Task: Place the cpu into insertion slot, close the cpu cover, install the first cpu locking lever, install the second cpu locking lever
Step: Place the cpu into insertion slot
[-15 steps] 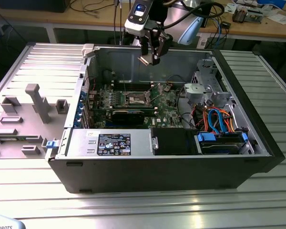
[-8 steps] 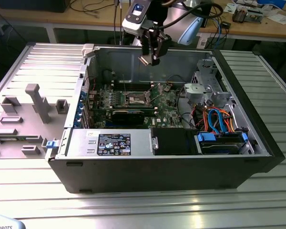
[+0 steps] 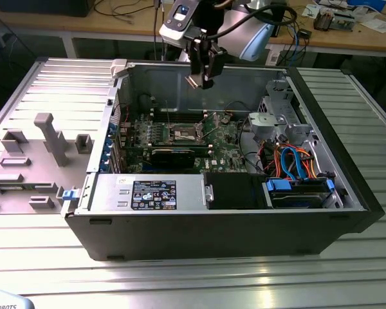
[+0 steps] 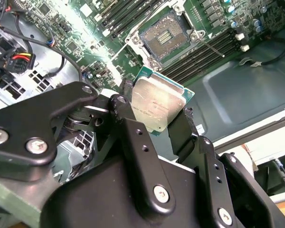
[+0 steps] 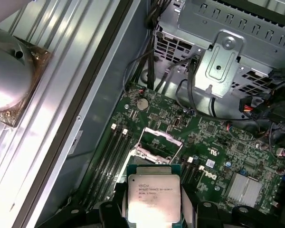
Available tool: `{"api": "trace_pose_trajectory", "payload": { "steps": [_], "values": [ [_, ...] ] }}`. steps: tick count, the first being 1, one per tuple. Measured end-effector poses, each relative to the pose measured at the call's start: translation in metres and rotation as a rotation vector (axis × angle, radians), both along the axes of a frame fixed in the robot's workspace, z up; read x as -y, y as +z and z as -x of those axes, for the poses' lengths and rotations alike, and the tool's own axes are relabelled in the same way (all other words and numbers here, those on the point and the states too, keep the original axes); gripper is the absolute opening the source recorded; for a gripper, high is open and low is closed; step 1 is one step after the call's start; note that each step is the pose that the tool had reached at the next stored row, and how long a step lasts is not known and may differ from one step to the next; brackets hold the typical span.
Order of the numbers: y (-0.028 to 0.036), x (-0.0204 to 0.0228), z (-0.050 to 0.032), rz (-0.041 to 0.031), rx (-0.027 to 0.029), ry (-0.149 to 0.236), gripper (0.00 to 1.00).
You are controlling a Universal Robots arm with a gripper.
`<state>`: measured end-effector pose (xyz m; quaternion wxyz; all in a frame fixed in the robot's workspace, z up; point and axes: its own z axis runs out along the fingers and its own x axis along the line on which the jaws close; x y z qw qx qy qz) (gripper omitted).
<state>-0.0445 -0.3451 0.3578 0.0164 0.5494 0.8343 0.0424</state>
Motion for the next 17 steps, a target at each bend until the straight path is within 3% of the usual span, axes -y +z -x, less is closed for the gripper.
{"api": "trace_pose_trajectory", "payload": {
  "steps": [3,6,9,14,17],
  "values": [
    [-0.0007,0.0000,0.0001,-0.0001,0.0001,-0.040,0.54],
    [-0.0024,0.0000,0.0001,-0.0001,0.0000,-0.104,0.54],
    [-0.0080,0.0000,0.0000,-0.0001,0.0000,-0.202,0.54],
    [-0.0120,0.0000,0.0030,0.0002,-0.0015,-0.229,0.54],
    [-0.0148,0.0000,0.0031,0.0002,-0.0017,-0.286,0.54]
  ]
}}
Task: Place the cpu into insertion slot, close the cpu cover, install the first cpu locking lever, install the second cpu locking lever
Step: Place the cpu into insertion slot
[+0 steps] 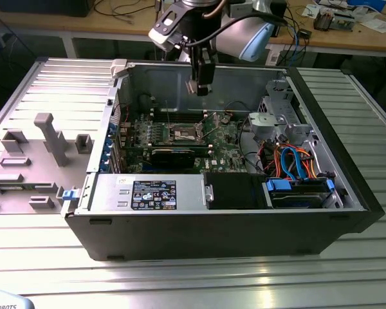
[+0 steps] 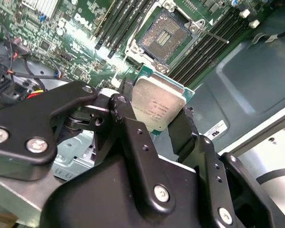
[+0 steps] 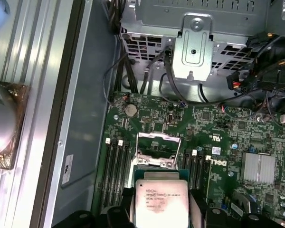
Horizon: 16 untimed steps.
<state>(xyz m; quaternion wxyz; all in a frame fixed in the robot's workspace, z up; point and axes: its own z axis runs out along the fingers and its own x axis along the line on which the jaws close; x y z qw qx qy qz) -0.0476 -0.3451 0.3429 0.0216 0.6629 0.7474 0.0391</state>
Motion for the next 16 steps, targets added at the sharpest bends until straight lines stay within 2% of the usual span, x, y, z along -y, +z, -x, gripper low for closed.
{"api": "trace_pose_trajectory", "payload": {
  "steps": [4,16],
  "values": [
    [-0.0008,0.0001,0.0001,0.0000,-0.0001,-0.038,0.54],
    [-0.0009,0.0000,0.0000,0.0000,0.0000,-0.039,0.54]
  ]
}}
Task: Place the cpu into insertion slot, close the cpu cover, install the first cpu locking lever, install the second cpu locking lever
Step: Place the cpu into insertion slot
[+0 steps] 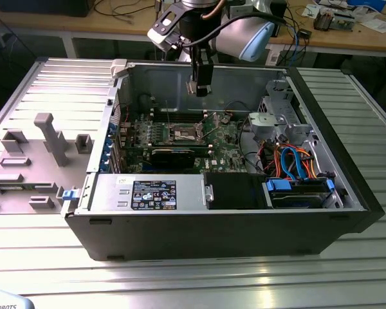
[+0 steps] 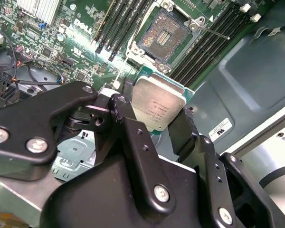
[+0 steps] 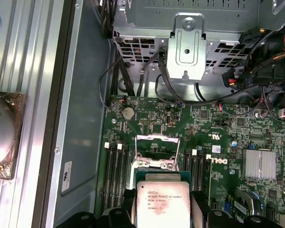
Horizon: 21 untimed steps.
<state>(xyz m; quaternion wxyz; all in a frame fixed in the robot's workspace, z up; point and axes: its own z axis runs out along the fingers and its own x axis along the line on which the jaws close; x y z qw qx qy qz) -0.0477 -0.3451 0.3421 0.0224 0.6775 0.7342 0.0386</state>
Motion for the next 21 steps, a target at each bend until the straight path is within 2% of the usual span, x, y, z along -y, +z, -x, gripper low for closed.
{"api": "trace_pose_trajectory", "payload": {
  "steps": [2,6,11,13,21],
  "values": [
    [-0.0001,0.0000,0.0000,0.0000,0.0000,-0.003,0.54],
    [-0.0017,0.0000,0.0001,0.0001,0.0001,-0.033,0.54],
    [-0.0081,-0.0002,0.0004,0.0002,-0.0003,-0.076,0.54],
    [-0.0108,-0.0025,0.0006,0.0001,-0.0014,-0.086,0.54],
    [-0.0108,-0.0030,0.0007,-0.0003,-0.0022,-0.086,0.54]
  ]
}}
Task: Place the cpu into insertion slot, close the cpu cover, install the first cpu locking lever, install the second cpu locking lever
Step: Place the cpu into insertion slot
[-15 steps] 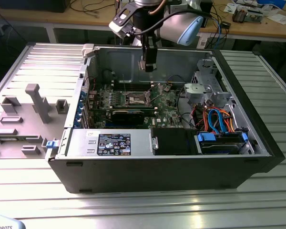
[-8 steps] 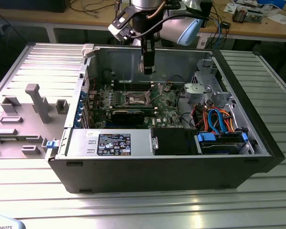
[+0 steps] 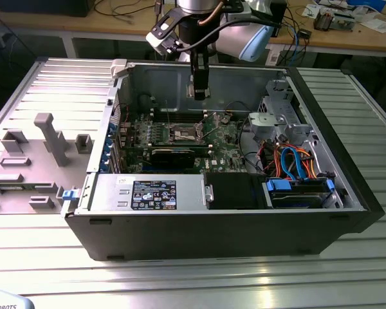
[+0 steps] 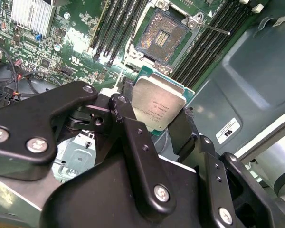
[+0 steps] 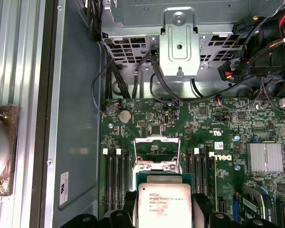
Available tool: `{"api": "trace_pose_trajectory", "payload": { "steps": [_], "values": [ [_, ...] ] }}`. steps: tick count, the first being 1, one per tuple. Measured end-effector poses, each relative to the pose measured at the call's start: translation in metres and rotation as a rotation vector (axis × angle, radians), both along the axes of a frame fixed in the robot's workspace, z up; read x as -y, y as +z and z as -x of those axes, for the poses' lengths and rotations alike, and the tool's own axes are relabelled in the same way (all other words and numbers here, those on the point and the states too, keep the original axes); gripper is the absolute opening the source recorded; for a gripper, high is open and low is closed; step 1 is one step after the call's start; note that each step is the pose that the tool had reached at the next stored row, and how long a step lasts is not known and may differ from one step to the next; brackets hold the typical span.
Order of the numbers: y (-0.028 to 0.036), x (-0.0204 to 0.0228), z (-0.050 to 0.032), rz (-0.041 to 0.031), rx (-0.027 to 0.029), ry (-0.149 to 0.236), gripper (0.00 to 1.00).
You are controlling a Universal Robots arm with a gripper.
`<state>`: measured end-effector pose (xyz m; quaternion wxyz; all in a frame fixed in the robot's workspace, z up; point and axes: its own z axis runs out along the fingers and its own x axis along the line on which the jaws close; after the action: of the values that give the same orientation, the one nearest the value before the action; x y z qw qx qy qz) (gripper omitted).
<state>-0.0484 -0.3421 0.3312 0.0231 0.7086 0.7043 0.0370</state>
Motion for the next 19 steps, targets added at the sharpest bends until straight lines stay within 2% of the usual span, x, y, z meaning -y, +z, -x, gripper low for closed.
{"api": "trace_pose_trajectory", "payload": {
  "steps": [8,19],
  "values": [
    [-0.0007,0.0000,0.0030,0.0001,-0.0004,0.000,0.54],
    [-0.0064,-0.0018,0.0053,-0.0023,-0.0010,0.000,0.54]
  ]
}}
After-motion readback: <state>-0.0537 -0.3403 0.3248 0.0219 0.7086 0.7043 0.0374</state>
